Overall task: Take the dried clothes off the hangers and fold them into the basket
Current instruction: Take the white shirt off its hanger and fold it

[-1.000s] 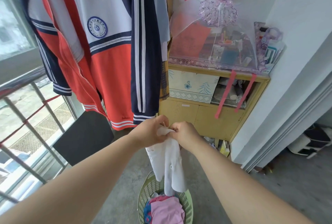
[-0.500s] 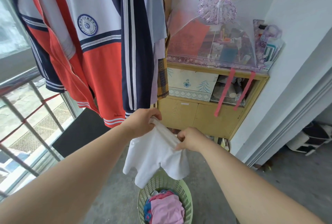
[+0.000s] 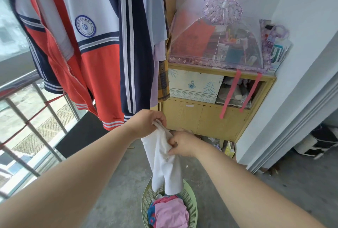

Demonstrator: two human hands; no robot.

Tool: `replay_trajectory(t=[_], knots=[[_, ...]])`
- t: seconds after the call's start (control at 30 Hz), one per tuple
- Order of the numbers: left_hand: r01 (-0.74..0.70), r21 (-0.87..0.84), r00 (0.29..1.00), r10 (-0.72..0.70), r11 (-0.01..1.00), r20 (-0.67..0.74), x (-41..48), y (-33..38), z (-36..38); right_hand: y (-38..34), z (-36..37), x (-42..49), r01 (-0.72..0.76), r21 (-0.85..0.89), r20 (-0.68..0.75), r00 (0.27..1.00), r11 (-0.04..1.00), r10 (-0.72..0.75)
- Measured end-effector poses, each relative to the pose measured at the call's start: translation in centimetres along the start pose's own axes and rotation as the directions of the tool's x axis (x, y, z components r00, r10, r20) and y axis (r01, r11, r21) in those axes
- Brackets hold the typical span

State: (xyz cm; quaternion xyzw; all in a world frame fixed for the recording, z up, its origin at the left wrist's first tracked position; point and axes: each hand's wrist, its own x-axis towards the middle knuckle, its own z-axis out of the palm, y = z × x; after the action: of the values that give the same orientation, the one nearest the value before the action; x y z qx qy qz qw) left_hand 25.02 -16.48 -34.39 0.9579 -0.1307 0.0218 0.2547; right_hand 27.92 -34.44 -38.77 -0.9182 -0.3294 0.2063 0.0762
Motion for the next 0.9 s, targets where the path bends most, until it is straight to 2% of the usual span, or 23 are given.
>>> replay_trajectory(t=[0.13, 0.3, 0.5, 0.63, 0.7, 0.8, 0.9], knots=[[0.075, 0.053, 0.996, -0.072, 0.996, -0.05, 0.0, -1.1, 0.0, 1.3, 0.4, -0.7, -0.123, 0.083, 0.026, 0.992, 0.989, 0.121], [0.161, 0.083, 0.986, -0.156, 0.983, -0.065, 0.1, -1.7, 1.0, 1.8, 0.2, -0.9, -0.162, 0.072, -0.058, 0.984, 0.984, 0.166], [0.223, 0.181, 0.967, -0.24, 0.958, 0.081, 0.3, -1.8, 0.9, 1.9, -0.6, -1.0, -0.099, 0.184, -0.164, 0.978, 0.978, 0.13], [0.184, 0.381, 0.934, -0.282, 0.906, 0.219, 0.6, -0.4, 1.3, 1.6, -1.0, -1.4, -0.062, 0.307, -0.196, 0.972, 0.95, 0.127], [0.188, 0.431, 0.918, -0.314, 0.882, 0.241, 0.6, 0.1, 1.4, 1.9, -1.0, -1.4, -0.064, 0.328, -0.222, 0.965, 0.943, 0.143], [0.22, 0.394, 0.905, -0.337, 0.892, 0.258, 0.2, 0.5, 1.3, 1.9, -1.0, -1.2, -0.065, 0.296, -0.247, 0.959, 0.953, 0.142], [0.24, 0.28, 0.929, -0.303, 0.929, 0.21, 0.1, 0.4, 1.0, 1.5, -1.4, -1.0, -0.058, 0.228, -0.29, 0.949, 0.972, 0.124]])
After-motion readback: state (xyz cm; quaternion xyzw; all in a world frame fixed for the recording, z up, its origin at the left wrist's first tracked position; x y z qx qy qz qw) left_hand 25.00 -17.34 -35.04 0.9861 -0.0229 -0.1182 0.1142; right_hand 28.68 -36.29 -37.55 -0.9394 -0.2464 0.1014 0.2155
